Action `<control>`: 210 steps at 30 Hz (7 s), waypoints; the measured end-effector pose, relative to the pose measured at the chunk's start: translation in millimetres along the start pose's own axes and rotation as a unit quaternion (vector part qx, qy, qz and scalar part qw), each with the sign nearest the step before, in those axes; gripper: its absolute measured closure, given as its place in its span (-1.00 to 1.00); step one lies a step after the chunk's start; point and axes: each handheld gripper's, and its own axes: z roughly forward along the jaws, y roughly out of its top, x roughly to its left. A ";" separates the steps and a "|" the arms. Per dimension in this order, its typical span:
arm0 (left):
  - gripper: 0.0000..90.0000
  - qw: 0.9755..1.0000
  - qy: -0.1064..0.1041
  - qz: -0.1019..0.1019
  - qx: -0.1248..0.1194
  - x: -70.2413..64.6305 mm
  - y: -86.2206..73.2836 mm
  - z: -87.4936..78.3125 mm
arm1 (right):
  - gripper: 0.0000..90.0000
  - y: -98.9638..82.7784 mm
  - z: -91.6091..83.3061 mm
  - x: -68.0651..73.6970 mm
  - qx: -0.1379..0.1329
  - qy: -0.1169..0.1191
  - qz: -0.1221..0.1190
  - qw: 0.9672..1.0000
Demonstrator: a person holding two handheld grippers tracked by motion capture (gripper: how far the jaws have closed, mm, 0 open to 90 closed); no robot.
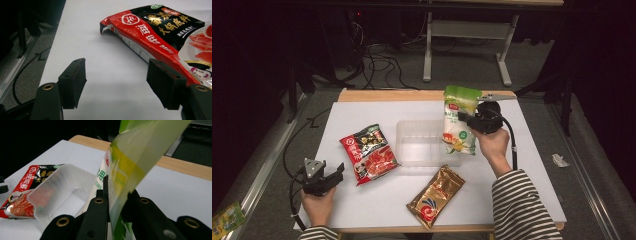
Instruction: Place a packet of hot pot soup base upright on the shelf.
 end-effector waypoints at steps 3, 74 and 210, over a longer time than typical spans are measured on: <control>-0.28 1.000 0.001 0.000 -0.001 0.0 -0.1 0.1 | 0.91 0.6 3.1 0.7 0.004 -0.002 -0.002 1.000; -0.28 1.000 0.000 0.003 -0.006 0.1 -0.4 -1.0 | 0.91 -3.8 29.7 5.2 0.040 -0.022 -0.014 0.999; -0.28 1.000 0.001 0.005 0.000 -0.9 -0.1 -0.1 | 0.43 -103.2 -19.9 19.0 0.025 -0.003 -0.046 0.999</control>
